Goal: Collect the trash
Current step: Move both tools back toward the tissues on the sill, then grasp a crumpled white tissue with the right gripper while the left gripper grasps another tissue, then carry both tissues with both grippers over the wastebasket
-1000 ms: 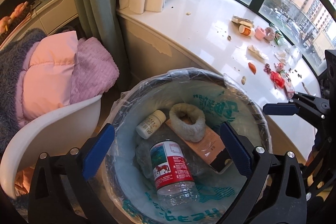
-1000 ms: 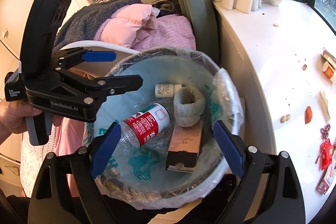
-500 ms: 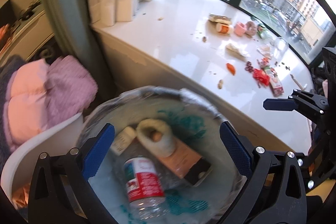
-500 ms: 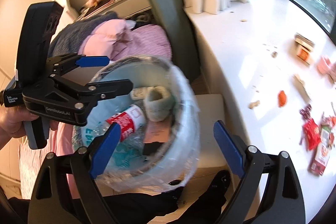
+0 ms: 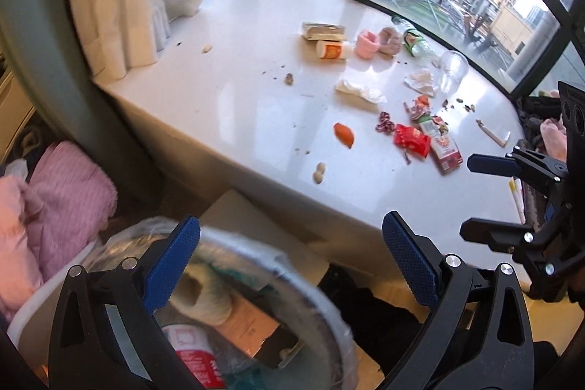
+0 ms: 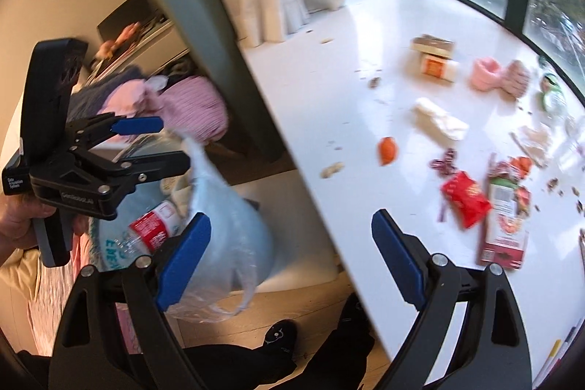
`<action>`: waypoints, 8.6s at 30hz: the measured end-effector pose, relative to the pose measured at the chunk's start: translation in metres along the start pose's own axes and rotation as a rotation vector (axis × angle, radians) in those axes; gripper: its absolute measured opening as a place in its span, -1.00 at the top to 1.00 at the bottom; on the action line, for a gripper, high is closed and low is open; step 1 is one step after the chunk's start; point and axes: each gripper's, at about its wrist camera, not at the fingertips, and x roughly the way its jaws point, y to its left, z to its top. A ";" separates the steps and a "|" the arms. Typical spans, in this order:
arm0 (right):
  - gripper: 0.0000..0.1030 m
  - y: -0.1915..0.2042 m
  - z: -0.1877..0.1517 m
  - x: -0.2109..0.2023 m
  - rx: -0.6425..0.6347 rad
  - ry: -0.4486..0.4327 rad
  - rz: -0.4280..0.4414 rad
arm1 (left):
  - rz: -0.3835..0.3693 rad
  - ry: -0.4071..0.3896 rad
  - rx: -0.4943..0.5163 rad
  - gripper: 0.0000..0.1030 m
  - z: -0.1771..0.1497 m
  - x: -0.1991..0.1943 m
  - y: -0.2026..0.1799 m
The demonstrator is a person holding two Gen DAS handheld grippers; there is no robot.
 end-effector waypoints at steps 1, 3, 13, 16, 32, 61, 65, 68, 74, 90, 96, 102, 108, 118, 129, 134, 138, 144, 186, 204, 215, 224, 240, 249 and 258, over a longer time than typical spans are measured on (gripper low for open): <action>-0.68 -0.008 0.000 -0.004 0.011 -0.007 -0.008 | -0.003 -0.001 0.008 -0.88 0.004 0.002 -0.004; -0.68 -0.023 0.004 -0.010 0.028 -0.017 -0.021 | -0.010 -0.006 0.018 -0.88 0.013 0.007 -0.012; -0.68 -0.083 0.028 -0.036 0.073 -0.080 -0.070 | -0.039 -0.017 0.021 -0.88 0.060 0.030 -0.044; -0.68 -0.101 0.033 -0.042 0.086 -0.092 -0.083 | -0.043 -0.021 0.037 -0.88 0.073 0.037 -0.056; -0.68 -0.177 0.038 -0.051 0.142 -0.101 -0.125 | -0.090 -0.014 0.140 -0.88 0.127 0.079 -0.121; -0.68 -0.303 0.056 -0.004 0.247 -0.084 -0.157 | -0.153 0.068 0.253 -0.88 0.178 0.184 -0.168; -0.68 -0.318 0.057 0.011 0.269 -0.069 -0.146 | -0.182 0.073 0.267 -0.88 0.188 0.201 -0.173; -0.68 -0.330 0.059 0.022 0.288 -0.066 -0.137 | -0.194 0.074 0.276 -0.88 0.196 0.214 -0.175; -0.68 -0.348 0.063 0.041 0.298 -0.053 -0.136 | -0.216 0.088 0.281 -0.88 0.212 0.239 -0.176; -0.68 -0.376 0.074 0.077 0.285 -0.049 -0.239 | -0.254 0.113 0.260 -0.88 0.222 0.279 -0.181; -0.67 -0.381 0.078 0.082 0.256 -0.051 -0.254 | -0.267 0.120 0.245 -0.88 0.221 0.287 -0.181; -0.40 -0.380 0.083 0.093 0.212 -0.035 -0.269 | -0.272 0.124 0.232 -0.88 0.222 0.290 -0.178; 0.11 -0.382 0.083 0.100 0.204 -0.022 -0.287 | -0.275 0.122 0.220 -0.88 0.222 0.291 -0.172; 0.59 -0.378 0.086 0.096 0.195 -0.027 -0.257 | -0.261 0.116 0.201 -0.88 0.217 0.285 -0.160; 0.59 -0.337 0.104 0.090 0.174 -0.059 -0.141 | -0.202 0.113 0.188 -0.88 0.201 0.268 -0.137; 0.59 -0.317 0.106 0.095 0.159 -0.056 -0.104 | -0.181 0.122 0.164 -0.88 0.187 0.265 -0.123; 0.59 -0.305 0.103 0.098 0.143 -0.053 -0.092 | -0.178 0.124 0.146 -0.88 0.177 0.268 -0.115; 0.59 -0.297 0.101 0.099 0.148 -0.061 -0.087 | -0.168 0.141 0.141 -0.88 0.170 0.282 -0.113; 0.59 -0.224 0.100 0.037 0.114 -0.109 -0.099 | -0.189 0.017 0.140 0.80 0.172 0.186 -0.120; 0.59 -0.150 0.079 -0.010 0.061 -0.144 -0.092 | -0.160 -0.074 0.132 0.80 0.133 0.087 -0.106; 0.59 -0.093 0.075 -0.021 0.013 -0.167 -0.065 | -0.118 -0.104 0.118 0.80 0.100 0.038 -0.078; 0.59 -0.032 0.068 -0.009 -0.044 -0.148 -0.005 | -0.064 -0.120 0.073 0.80 0.059 -0.002 -0.035; 0.59 0.074 0.046 0.025 -0.179 -0.061 0.126 | 0.042 -0.115 -0.069 0.80 -0.022 -0.053 0.039; 0.59 0.129 0.030 0.052 -0.292 0.029 0.198 | 0.090 -0.089 -0.154 0.80 -0.063 -0.063 0.069; 0.59 0.162 0.010 0.089 -0.368 0.143 0.194 | 0.115 -0.021 -0.203 0.80 -0.104 -0.052 0.090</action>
